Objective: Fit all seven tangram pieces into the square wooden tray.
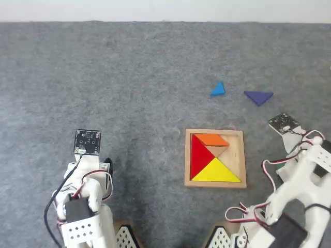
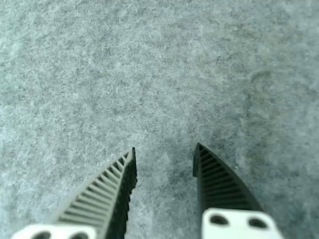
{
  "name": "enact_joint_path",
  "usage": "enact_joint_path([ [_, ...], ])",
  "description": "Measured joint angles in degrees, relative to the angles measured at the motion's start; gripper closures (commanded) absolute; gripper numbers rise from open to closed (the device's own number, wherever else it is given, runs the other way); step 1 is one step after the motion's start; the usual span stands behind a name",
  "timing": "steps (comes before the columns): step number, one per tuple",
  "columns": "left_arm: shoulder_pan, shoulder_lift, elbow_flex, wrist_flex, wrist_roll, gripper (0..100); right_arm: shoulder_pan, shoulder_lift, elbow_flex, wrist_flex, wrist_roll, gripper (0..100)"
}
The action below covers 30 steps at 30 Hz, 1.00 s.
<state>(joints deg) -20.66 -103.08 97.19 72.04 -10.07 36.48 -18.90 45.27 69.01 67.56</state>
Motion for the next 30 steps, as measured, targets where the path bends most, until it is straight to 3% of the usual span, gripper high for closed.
enact_joint_path([
  [6,0.0,0.0,0.0,0.0,0.0,82,-0.7,4.7,0.0,-4.2,-8.3,65.6],
  [12,0.0,0.0,0.0,0.0,0.0,82,-1.9,4.9,0.0,-5.6,-10.5,65.6],
  [21,0.0,0.0,0.0,0.0,0.0,82,-3.3,5.5,2.6,-9.5,-20.2,66.0],
  [30,0.0,0.0,0.0,0.0,0.0,82,-4.9,5.6,5.2,-11.3,-24.2,89.7],
])
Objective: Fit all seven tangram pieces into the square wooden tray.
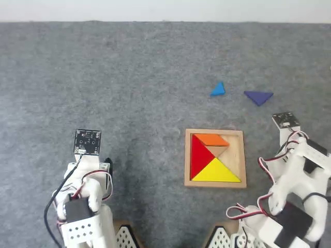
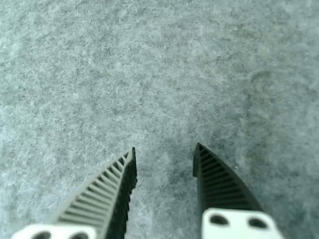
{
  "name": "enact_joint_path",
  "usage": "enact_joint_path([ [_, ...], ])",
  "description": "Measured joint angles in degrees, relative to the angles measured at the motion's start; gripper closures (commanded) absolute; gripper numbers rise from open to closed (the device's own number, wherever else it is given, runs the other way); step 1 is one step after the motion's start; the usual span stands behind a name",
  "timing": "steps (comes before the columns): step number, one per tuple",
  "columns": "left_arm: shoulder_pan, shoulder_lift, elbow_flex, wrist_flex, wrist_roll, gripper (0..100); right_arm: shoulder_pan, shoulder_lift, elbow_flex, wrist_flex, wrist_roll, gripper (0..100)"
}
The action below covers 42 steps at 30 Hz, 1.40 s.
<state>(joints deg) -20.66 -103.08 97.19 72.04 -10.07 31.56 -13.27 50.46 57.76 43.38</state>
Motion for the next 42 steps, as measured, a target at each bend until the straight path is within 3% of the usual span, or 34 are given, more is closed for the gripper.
enact_joint_path([
  [15,0.0,0.0,0.0,0.0,0.0,82,0.0,-0.2,-0.6,0.0,-0.4,94.1],
  [19,0.0,0.0,0.0,0.0,0.0,82,-0.7,-5.2,-7.2,5.5,-0.3,94.1],
  [25,0.0,0.0,0.0,0.0,0.0,82,-12.0,-12.6,-17.7,18.8,7.9,94.1],
  [33,0.0,0.0,0.0,0.0,0.0,82,-34.1,-8.2,-18.0,21.1,23.9,93.9],
  [42,0.0,0.0,0.0,0.0,0.0,82,-38.1,5.3,-18.0,17.8,30.0,94.0],
])
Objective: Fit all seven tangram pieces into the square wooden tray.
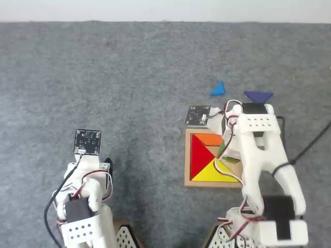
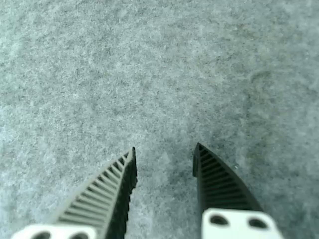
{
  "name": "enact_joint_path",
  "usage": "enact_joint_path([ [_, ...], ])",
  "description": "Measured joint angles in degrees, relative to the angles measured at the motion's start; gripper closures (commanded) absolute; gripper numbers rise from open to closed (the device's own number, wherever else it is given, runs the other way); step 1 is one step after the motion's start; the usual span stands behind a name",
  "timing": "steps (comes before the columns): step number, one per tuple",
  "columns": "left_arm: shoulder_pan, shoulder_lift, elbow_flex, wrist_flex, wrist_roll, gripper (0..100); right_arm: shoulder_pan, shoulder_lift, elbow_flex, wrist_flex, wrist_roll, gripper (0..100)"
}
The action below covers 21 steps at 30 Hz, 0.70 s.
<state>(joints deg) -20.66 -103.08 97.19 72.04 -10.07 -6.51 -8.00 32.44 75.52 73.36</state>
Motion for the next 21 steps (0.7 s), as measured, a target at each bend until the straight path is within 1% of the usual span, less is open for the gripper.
enact_joint_path([
  [5,0.0,0.0,0.0,0.0,0.0,82,0.0,4.2,0.0,-1.8,1.1,94.0],
  [12,0.0,0.0,0.0,0.0,0.0,82,0.1,5.3,3.5,-9.7,-9.3,94.0],
  [14,0.0,0.0,0.0,0.0,0.0,82,0.2,5.2,4.7,-11.2,-10.3,94.0],
  [21,0.0,0.0,0.0,0.0,0.0,82,1.0,4.8,5.0,-11.5,-10.8,94.0],
])
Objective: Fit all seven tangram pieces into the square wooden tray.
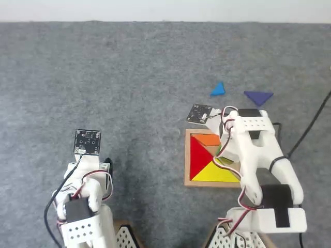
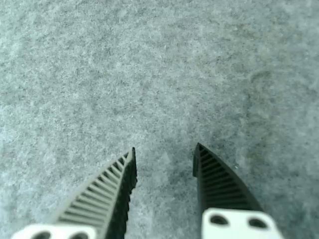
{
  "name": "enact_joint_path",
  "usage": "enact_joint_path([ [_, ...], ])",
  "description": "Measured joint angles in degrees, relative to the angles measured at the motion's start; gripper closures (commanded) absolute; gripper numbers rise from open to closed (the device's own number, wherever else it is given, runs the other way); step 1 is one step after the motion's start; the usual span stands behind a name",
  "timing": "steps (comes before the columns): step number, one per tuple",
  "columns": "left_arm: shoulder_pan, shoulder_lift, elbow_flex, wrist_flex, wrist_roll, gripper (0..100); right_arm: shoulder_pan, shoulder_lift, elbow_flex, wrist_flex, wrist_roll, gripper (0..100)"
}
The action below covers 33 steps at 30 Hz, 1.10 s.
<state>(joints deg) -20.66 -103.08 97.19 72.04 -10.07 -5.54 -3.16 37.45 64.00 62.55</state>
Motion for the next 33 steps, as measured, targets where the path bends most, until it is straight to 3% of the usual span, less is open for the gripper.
enact_joint_path([
  [9,0.0,0.0,0.0,0.0,0.0,82,0.6,-3.3,0.2,7.3,-0.2,94.0],
  [33,0.0,0.0,0.0,0.0,0.0,82,-2.3,-7.1,5.3,4.3,-4.9,93.5],
])
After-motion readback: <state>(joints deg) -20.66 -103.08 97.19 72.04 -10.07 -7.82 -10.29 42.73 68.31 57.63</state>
